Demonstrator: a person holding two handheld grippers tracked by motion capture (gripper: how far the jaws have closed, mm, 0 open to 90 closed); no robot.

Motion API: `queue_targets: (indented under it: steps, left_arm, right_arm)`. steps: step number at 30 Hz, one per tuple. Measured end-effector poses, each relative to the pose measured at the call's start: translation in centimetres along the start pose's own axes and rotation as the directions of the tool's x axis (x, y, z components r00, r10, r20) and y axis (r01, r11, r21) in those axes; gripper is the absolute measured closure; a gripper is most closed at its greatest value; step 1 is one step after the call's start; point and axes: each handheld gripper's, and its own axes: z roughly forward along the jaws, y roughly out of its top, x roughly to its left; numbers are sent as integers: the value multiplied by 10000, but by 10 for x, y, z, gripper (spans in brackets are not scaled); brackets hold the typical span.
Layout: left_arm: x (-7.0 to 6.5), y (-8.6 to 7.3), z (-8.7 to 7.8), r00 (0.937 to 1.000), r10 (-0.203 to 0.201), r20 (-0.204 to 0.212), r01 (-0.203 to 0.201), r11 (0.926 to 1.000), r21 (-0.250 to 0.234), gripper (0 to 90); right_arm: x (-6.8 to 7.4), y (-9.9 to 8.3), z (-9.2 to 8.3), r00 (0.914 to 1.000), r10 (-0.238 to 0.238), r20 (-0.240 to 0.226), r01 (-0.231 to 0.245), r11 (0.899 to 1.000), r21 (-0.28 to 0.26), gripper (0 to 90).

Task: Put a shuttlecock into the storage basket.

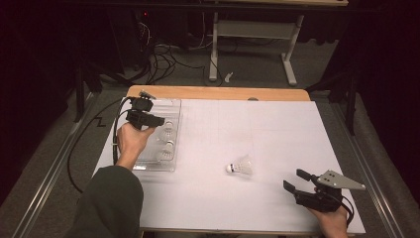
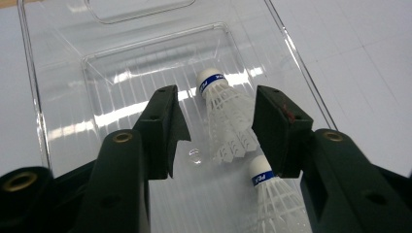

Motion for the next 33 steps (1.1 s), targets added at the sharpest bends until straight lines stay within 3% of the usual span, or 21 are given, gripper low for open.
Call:
queue_targets:
  steps: [8, 14, 17, 33]
  left_arm:
    - [-6, -5, -5, 9998, 88, -203, -93, 9996, -281, 444]
    - [-8, -9, -10, 9999, 116, -43, -118, 9985, -536, 416]
    - [-10, -12, -14, 9999, 113, 49, -109, 9971, -752, 412]
    - [-21, -19, -25, 9983, 484, 313, -456, 9955, -826, 419]
  right_arm:
    - [0, 0, 0, 10000, -1, -8, 1, 10000, -6, 323]
    - [0, 0, 0, 10000, 2, 3, -2, 10000, -1, 323]
    - [0, 0, 0, 10000, 0, 2, 0, 10000, 6, 323]
    - [0, 0, 0, 10000, 31, 5, -31, 10000, -1, 323]
